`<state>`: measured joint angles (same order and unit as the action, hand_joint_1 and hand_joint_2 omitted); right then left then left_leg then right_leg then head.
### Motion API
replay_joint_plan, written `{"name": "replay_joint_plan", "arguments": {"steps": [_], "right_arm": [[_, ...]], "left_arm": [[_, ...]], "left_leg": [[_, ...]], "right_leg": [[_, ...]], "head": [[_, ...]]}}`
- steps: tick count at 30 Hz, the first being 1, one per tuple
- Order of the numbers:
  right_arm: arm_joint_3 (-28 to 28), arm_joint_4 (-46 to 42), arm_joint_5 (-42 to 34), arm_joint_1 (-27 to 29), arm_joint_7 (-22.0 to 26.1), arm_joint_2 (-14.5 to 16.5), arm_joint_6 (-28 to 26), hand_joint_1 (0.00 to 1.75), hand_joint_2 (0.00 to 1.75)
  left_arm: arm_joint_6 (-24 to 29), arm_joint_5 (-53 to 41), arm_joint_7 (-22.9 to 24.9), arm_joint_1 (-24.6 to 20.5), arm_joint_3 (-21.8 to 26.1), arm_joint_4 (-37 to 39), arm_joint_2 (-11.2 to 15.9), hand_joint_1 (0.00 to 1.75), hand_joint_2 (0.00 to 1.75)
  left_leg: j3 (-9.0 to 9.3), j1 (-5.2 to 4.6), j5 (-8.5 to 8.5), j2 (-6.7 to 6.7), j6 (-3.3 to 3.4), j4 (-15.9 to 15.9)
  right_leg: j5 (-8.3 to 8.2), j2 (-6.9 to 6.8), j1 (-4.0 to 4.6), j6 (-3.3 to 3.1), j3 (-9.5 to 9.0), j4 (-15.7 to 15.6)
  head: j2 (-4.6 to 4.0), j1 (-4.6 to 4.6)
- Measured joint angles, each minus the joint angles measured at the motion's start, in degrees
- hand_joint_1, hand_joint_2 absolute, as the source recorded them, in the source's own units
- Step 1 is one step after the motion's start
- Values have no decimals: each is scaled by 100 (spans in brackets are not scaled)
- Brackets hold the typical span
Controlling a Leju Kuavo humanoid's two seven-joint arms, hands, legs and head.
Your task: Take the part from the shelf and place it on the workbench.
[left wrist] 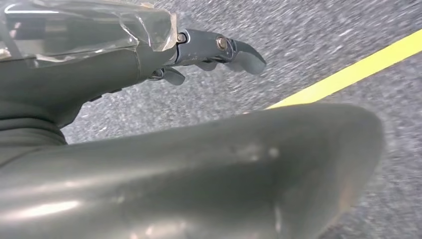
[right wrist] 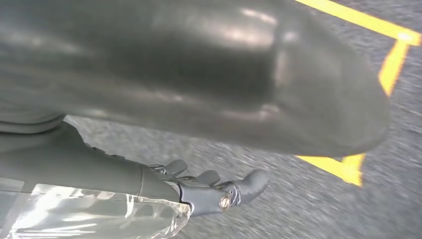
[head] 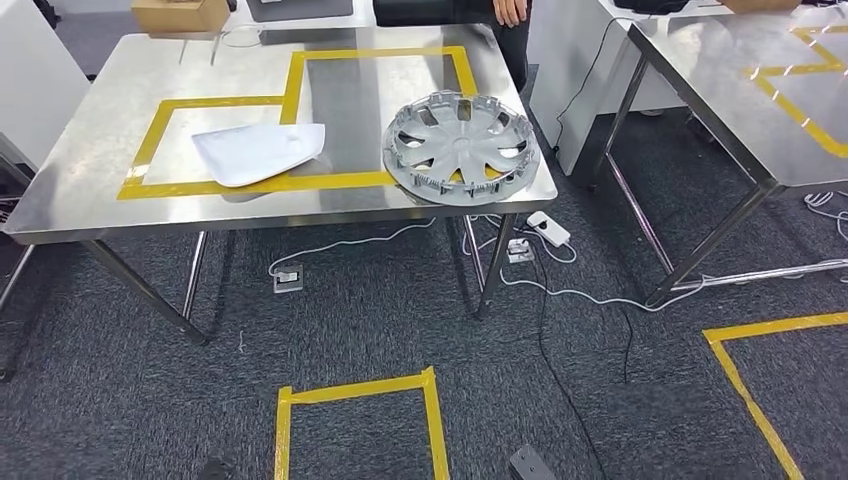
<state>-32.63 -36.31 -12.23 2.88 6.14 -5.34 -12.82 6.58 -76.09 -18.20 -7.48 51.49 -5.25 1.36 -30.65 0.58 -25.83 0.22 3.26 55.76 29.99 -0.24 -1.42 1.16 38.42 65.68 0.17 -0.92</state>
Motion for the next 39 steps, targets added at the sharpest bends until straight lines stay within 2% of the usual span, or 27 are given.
{"name": "replay_joint_plan", "arguments": {"steps": [1, 2, 3, 4, 5, 7, 9, 11, 12, 14, 16, 17, 18, 19, 21, 23, 24, 26, 27, 29, 31, 32, 33, 34, 36, 38, 39], "right_arm": [[-3, 69, -19, -4, -17, 2, 28, 0, 0], [-7, 137, -33, -9, -31, 3, 57, 0, 0], [-10, 202, -39, -16, -46, 4, 83, 0, 0], [-16, 266, -42, -27, -67, 7, 105, 0, 0], [-26, 324, -42, -45, -94, 11, 128, 0, 0], [-47, 449, -49, -109, -164, 19, 169, 0, 0], [-70, 588, -76, -166, -215, 33, 207, 0, 0], [-87, 746, -128, -188, -260, 59, 246, 0, 0], [-92, 821, -155, -196, -276, 71, 259, 0, 0], [-95, 945, -205, -199, -291, 98, 273, 0, 0], [-95, 1041, -238, -198, -291, 115, 275, 0, 0], [-95, 1078, -245, -197, -291, 125, 276, 0, 0], [-95, 1111, -251, -196, -290, 134, 277, 0, 0], [-95, 1139, -257, -194, -289, 144, 278, 0, 0], [-94, 1186, -268, -194, -285, 162, 279, 0, 0], [-93, 1215, -272, -199, -277, 173, 279, 0, 0], [-93, 1228, -266, -205, -268, 175, 280, 0, 0], [-95, 1264, -243, -212, -243, 179, 285, 0, 0], [-98, 1284, -228, -215, -228, 180, 288, 0, 0], [-104, 1314, -201, -215, -210, 181, 295, 0, 0], [-109, 1327, -185, -223, -203, 181, 303, 0, 0], [-110, 1333, -182, -229, -202, 179, 306, 0, 0], [-110, 1339, -182, -234, -200, 176, 309, 0, 0], [-110, 1344, -182, -238, -199, 175, 311, 0, 0], [-110, 1350, -184, -252, -193, 171, 314, 0, 0], [-110, 1353, -206, -285, -173, 155, 310, 0, 0], [-110, 1359, -229, -297, -155, 146, 305, 0, 0]], "left_arm": [[-10, -13, 6, 0, 19, 0, -5, 0, 0], [-19, -20, 9, 1, 38, 1, -11, 0, 0], [-26, -25, 11, 1, 54, 1, -15, 0, 0], [-30, -32, 12, 1, 72, 2, -18, 0, 0], [-30, -45, 14, 1, 89, 2, -19, 0, 0], [-25, -83, 19, -1, 122, 3, -29, 0, 0], [-18, -123, 25, -5, 156, 5, -38, 0, 0], [-11, -172, 34, -8, 190, 11, -42, 0, 0], [-10, -196, 43, -7, 202, 15, -44, 0, 0], [-8, -240, 63, -9, 210, 22, -41, 0, 0], [-7, -275, 78, -20, 212, 24, -34, 0, 0], [-7, -287, 84, -25, 213, 24, -31, 0, 0], [-7, -297, 89, -29, 213, 24, -31, 0, 0], [-7, -304, 92, -34, 213, 24, -29, 0, 0], [-7, -312, 97, -56, 213, 24, -22, 0, 0], [-8, -318, 99, -86, 214, 24, -16, 0, 0], [-10, -320, 100, -94, 220, 24, -16, 0, 0], [-16, -321, 106, -89, 248, 26, -18, 0, 0], [-17, -321, 109, -91, 266, 27, -23, 0, 0], [-14, -321, 111, -95, 296, 28, -37, 0, 0], [-7, -320, 111, -89, 326, 28, -50, 0, 0], [1, -320, 111, -84, 339, 28, -54, 0, 0], [9, -320, 111, -81, 350, 28, -57, 0, 0], [19, -323, 110, -80, 356, 29, -60, 0, 0], [37, -350, 109, -83, 367, 31, -71, 0, 0], [46, -404, 109, -94, 373, 33, -101, 0, 0], [46, -438, 110, -104, 373, 35, -111, 0, 0]], "left_leg": [[-87, -15, 72, 3, 10, 6], [-177, -29, 146, 5, 14, 14], [-269, -42, 219, 6, 13, 24], [-366, -54, 291, 6, 6, 34], [-450, -63, 357, 5, -5, 43], [-569, -79, 480, 8, -46, 55], [-609, -76, 607, 14, -111, 30], [-637, -51, 706, 6, -192, -9], [-677, -35, 631, -5, -233, 27], [-803, -5, 122, -21, -309, 402], [-955, 14, -483, -25, -378, 1156], [-992, 24, -594, -25, -404, 1498], [-953, 37, -561, -25, -424, 1695], [-806, 53, -425, -24, -437, 1677], [-234, 80, -220, -27, -446, 1052], [284, 62, -322, -45, -394, 291], [382, 40, -401, -53, -350, 96], [343, 14, -351, -45, -227, 35], [291, 13, -291, -31, -163, 17], [151, 21, -131, -5, -45, -15], [-17, 0, 20, 7, 4, -7], [-106, -12, 93, 10, 7, 0], [-197, -24, 167, 11, 8, 9], [-292, -37, 237, 10, 3, 19], [-449, -53, 363, 4, -14, 34], [-543, -65, 479, 6, -58, 34], [-564, -56, 542, 10, -89, 21]], "right_leg": [[199, 1, 1, -6, 84, 385], [289, 1, 1, 19, 110, 676], [264, 2, 2, 67, 48, 794], [158, 2, 4, 118, -124, 692], [42, 2, 12, 145, -398, 379], [0, 0, 47, 92, -1058, -535], [55, 5, 96, 1, -1354, -1072], [-32, 8, 99, -77, -1284, -1147], [-94, 2, 86, -129, -1236, -1162], [-254, -13, 46, -215, -1104, -1184], [-401, -21, 51, -238, -944, -1171], [-472, -22, 51, -228, -857, -1156], [-540, -22, 48, -211, -761, -1132], [-599, -21, 43, -188, -661, -1102], [-690, -15, 31, -128, -473, -1018], [-768, -16, 43, -48, -367, -954], [-811, -18, 49, -4, -346, -947], [-903, -21, 47, 77, -325, -969], [-871, -16, 40, 90, -285, -938], [-518, -7, 29, 40, -125, -597], [26, -3, 24, -23, 94, 153], [184, -3, 24, -8, 156, 518], [233, -2, 24, 32, 142, 753], [173, -2, 26, 81, 16, 768], [-28, -2, 54, 107, -542, 156], [-22, -5, 120, 5, -1180, -756], [10, -5, 155, -43, -1348, -1045]], "head": [[0, -2], [0, -2], [0, -2], [0, -2], [0, -1], [0, -5], [0, -9], [0, 0], [0, 4], [0, -3], [0, -8], [0, -7], [0, -8], [0, -8], [0, -10], [0, -4], [0, -4], [0, 2], [0, 2], [0, 16], [0, 24], [0, 24], [0, 24], [0, 26], [0, 27], [0, 20], [0, 23]]}}
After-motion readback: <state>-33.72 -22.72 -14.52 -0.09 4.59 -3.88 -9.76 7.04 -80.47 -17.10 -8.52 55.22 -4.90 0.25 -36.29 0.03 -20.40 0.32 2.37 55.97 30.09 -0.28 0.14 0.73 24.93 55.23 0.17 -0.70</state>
